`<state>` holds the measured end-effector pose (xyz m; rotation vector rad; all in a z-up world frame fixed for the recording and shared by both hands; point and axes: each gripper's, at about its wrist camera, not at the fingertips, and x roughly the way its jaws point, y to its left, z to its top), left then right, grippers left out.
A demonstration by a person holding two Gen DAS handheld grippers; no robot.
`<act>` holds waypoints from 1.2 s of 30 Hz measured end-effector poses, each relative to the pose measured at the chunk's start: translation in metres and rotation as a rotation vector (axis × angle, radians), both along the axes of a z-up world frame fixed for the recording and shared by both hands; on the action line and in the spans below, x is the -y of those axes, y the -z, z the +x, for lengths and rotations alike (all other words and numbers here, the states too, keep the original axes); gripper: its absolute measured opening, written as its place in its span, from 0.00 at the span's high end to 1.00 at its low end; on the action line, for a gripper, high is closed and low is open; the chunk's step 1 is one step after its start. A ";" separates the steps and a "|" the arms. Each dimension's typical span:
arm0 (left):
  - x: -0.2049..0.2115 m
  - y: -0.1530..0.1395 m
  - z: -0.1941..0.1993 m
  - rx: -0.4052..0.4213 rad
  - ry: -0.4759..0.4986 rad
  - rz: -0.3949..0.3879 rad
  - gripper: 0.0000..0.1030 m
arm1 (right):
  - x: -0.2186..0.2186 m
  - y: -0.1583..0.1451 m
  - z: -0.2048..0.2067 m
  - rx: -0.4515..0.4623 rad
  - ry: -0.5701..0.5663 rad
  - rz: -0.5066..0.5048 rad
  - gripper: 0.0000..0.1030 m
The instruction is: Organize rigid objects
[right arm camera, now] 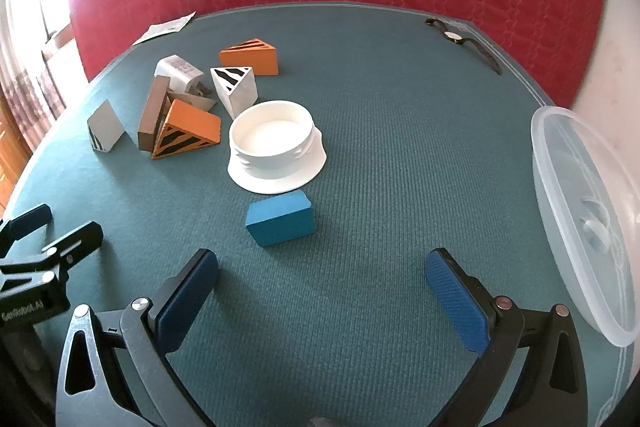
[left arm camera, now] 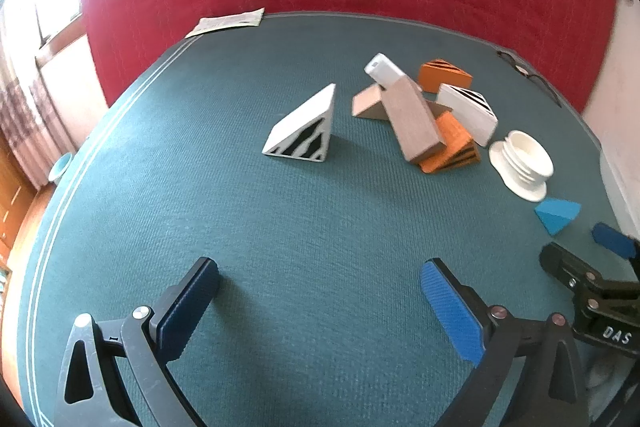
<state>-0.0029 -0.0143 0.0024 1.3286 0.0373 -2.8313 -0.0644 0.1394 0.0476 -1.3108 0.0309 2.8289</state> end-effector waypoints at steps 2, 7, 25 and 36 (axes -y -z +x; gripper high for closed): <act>0.003 0.000 -0.004 0.005 -0.028 0.001 0.01 | -0.001 0.000 0.000 -0.001 0.000 -0.007 0.00; 0.008 -0.002 -0.019 0.017 -0.081 0.023 0.01 | -0.001 0.000 -0.001 0.001 -0.001 -0.001 0.00; 0.054 -0.001 -0.061 0.017 -0.273 0.010 0.01 | -0.002 0.000 -0.001 0.002 -0.004 0.002 0.00; 0.062 -0.004 -0.059 -0.006 -0.262 0.001 0.01 | -0.002 -0.001 0.000 0.001 -0.005 -0.001 0.00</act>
